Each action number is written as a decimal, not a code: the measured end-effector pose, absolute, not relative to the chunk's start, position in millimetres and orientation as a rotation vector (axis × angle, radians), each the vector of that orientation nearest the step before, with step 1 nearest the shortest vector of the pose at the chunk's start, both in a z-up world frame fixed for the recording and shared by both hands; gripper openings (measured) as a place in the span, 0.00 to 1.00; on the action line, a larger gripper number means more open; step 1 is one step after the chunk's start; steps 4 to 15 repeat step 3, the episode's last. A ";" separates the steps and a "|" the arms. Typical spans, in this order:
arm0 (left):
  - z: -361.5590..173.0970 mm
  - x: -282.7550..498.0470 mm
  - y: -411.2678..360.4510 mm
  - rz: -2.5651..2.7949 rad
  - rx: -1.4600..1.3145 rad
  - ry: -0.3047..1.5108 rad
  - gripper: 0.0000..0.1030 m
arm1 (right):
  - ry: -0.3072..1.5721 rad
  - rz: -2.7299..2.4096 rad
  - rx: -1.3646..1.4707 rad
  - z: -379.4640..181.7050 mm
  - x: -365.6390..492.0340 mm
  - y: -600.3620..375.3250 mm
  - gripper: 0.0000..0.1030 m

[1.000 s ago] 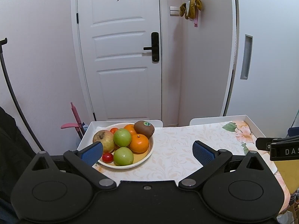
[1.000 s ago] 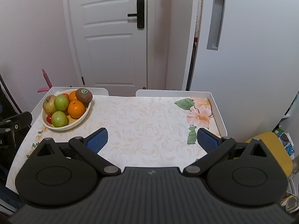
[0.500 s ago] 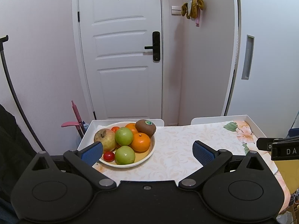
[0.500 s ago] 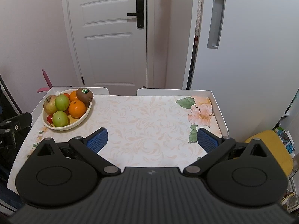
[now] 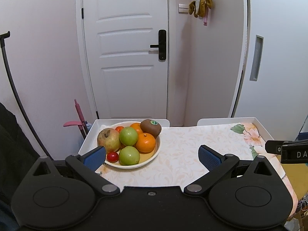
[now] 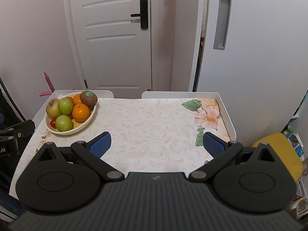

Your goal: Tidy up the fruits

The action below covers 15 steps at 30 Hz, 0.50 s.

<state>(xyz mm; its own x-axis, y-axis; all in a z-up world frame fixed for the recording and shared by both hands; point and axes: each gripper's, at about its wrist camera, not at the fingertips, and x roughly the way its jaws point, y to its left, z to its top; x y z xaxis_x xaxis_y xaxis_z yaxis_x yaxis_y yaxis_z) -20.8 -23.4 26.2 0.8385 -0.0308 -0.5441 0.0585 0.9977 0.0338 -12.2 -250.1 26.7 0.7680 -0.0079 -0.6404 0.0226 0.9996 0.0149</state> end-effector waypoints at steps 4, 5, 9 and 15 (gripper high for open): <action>27.1 -21.3 -21.7 -0.046 0.045 0.569 1.00 | 0.694 -0.017 0.022 27.1 -12.3 -250.3 1.00; 27.1 -21.3 -21.7 -0.046 0.045 0.569 1.00 | 0.694 -0.017 0.022 27.1 -12.3 -250.3 1.00; 27.1 -21.3 -21.7 -0.046 0.045 0.569 1.00 | 0.694 -0.017 0.022 27.1 -12.3 -250.3 1.00; 27.1 -21.3 -21.7 -0.046 0.045 0.569 1.00 | 0.694 -0.017 0.022 27.1 -12.3 -250.3 1.00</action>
